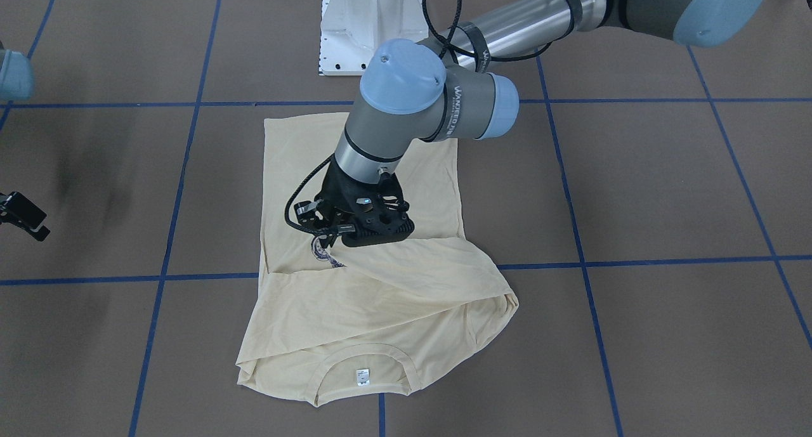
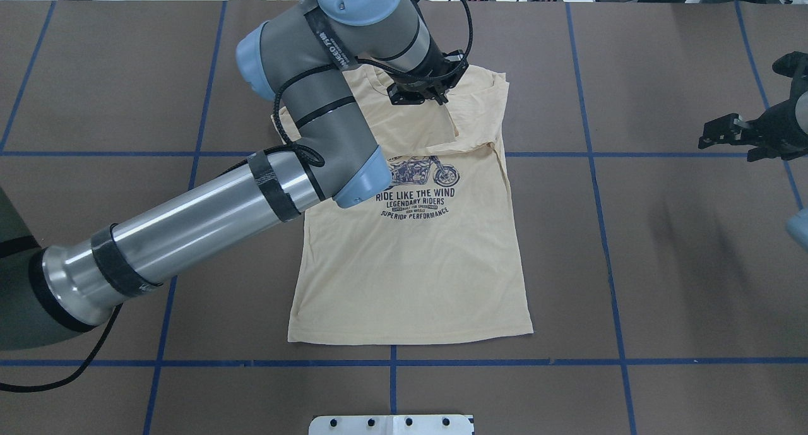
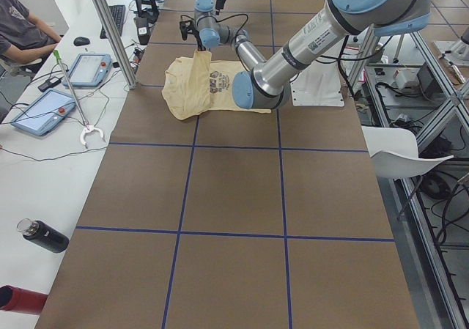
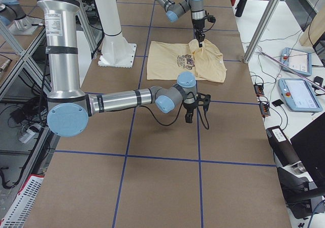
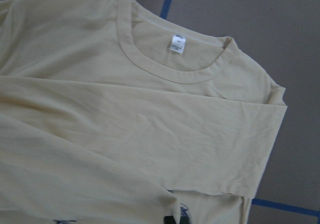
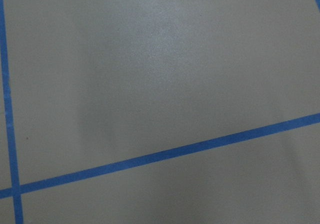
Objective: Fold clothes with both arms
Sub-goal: 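Fold the sleeve across the shirt body toward the collar with the left gripper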
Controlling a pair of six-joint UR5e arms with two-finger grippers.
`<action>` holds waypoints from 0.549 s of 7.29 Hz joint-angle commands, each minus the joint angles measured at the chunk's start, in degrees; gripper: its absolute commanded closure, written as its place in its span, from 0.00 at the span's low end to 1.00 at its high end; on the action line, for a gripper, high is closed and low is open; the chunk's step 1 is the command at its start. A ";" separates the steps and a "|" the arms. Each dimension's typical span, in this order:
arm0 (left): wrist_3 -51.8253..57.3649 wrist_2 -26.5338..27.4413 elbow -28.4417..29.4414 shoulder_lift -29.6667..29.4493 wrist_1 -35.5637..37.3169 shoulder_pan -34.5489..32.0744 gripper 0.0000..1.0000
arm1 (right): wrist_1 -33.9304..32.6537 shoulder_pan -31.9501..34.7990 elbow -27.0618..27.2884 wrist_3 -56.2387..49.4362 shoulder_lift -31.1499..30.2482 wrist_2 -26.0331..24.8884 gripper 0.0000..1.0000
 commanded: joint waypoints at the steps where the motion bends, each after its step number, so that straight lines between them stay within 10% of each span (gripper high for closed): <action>1: -0.78 3.90 6.20 -3.41 -4.72 1.93 1.00 | 0.01 0.08 0.54 0.15 -0.37 -0.09 0.01; 4: -2.00 9.51 12.70 -5.79 -10.07 4.74 1.00 | 0.09 0.00 1.16 0.85 -0.64 -0.09 0.01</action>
